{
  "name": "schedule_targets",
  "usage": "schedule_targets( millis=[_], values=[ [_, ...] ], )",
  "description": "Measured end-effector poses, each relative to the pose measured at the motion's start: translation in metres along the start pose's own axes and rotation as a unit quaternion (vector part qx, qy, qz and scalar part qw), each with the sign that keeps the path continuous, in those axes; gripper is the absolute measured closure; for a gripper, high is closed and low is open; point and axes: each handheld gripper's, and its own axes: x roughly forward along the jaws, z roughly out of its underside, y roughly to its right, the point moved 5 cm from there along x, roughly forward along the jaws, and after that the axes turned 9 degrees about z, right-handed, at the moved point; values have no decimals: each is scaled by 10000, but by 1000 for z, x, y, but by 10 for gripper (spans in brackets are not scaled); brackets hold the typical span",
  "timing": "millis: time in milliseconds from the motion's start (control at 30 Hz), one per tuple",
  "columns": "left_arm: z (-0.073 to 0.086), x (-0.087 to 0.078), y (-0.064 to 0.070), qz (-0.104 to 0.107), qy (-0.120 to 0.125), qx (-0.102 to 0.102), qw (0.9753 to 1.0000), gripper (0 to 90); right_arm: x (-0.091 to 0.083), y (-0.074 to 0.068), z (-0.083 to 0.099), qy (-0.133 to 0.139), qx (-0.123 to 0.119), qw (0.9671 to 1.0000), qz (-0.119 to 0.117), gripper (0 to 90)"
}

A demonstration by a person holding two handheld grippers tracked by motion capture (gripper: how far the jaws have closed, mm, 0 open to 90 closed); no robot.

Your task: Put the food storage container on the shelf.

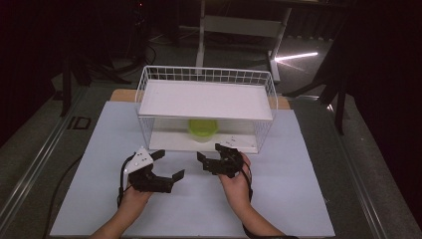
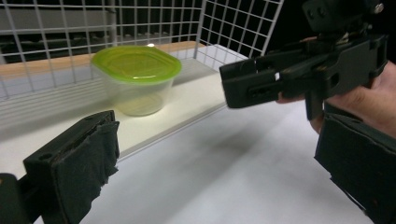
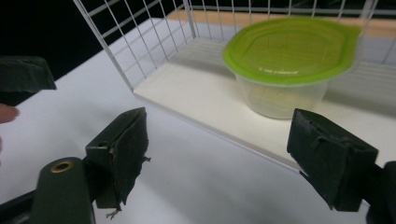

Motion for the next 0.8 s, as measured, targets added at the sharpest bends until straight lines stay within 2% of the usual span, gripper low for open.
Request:
schedule_targets(
  millis=[100, 333, 433, 667, 800],
  values=[
    [-1, -3, 0, -37, -52, 65, 10000, 5, -6, 0, 0, 71, -57, 10000, 18, 201],
    [-5, -15, 0, -53, -75, 189, 9998, 5, -30, -2, 5, 133, -380, 9991, -98, 188],
    [-4, -21, 1, -27, -116, 192, 9997, 5, -41, -1, 7, 190, -545, 9983, -75, 188],
    [0, -35, 2, -44, -144, 188, 9997, 6, -61, 8, 13, 186, -806, 9966, -14, 187],
    [3, -42, 3, -8, -146, 194, 9997, 6, -73, 15, 16, 256, -800, 9965, 15, 188]
  ],
)
